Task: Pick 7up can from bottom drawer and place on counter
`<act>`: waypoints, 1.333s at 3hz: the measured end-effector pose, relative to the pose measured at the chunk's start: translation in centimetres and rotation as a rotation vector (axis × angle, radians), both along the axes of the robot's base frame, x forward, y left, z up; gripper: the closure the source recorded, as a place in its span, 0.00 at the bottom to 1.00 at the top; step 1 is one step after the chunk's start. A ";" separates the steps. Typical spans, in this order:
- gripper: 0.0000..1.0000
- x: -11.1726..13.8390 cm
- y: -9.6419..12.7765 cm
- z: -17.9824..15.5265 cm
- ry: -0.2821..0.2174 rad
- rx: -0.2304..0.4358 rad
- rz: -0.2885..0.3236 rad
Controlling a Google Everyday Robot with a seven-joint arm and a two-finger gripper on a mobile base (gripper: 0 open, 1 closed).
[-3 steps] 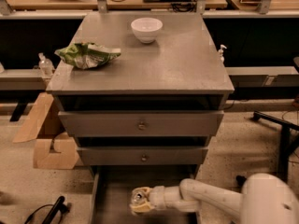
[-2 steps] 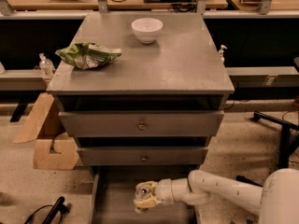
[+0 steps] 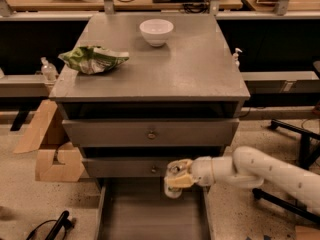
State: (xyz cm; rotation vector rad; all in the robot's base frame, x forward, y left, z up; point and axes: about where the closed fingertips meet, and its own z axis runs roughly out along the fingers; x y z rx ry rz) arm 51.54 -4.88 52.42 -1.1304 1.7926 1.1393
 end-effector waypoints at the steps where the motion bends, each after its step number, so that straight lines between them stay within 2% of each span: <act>1: 1.00 3.3 -4.0 8.7 -0.051 -0.047 -0.082; 2: 1.00 5.1 -7.1 16.5 -0.089 -0.111 -0.160; 3: 1.00 5.1 -7.1 16.5 -0.089 -0.111 -0.160; 4: 1.00 4.0 -6.5 17.3 -0.096 -0.113 -0.155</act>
Offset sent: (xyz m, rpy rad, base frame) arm 0.0693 -0.1107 0.2376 -0.1774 -0.1260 -0.2440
